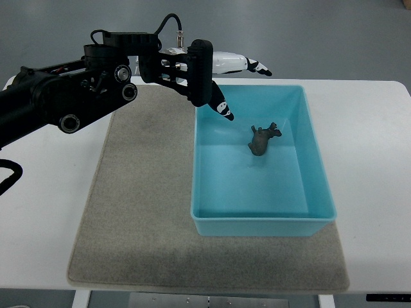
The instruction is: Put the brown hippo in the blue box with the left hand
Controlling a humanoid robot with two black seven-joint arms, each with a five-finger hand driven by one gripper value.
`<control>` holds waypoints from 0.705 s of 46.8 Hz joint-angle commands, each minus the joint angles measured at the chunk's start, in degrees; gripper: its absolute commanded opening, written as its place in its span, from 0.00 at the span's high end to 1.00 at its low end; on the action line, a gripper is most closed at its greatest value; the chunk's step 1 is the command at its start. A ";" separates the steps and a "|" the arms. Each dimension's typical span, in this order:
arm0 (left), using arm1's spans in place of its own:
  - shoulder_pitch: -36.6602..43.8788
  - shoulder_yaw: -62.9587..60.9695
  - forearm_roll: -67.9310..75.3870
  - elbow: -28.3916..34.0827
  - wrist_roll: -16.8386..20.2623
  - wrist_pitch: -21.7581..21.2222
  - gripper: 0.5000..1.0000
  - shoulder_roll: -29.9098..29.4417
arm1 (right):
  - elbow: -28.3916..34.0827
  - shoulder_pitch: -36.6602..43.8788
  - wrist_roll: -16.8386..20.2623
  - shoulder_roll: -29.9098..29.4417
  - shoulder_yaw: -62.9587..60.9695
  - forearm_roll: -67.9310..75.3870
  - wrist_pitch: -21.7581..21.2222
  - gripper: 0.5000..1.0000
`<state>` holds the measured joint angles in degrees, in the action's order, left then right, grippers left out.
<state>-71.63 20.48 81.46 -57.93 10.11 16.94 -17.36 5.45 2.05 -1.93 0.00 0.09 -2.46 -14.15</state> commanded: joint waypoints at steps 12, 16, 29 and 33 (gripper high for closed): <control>-0.09 1.58 -5.34 9.93 0.00 -0.94 0.02 -2.59 | 0.00 0.06 0.00 0.00 0.00 0.00 0.00 0.13; -0.09 1.66 -8.86 11.61 0.00 -1.64 0.02 -3.29 | 0.00 -0.03 0.00 0.00 0.00 0.00 0.00 0.13; 0.00 1.31 -15.99 17.49 0.09 -4.81 0.01 -4.43 | 0.00 -0.03 0.00 0.00 0.00 0.00 0.00 0.13; 0.61 1.23 -16.07 19.52 0.18 -5.95 0.01 -4.26 | 0.00 -0.03 0.00 0.00 0.00 0.00 0.00 0.13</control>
<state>-71.55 21.80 65.43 -39.78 10.24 11.81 -21.78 5.45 2.04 -1.93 0.00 0.09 -2.47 -14.15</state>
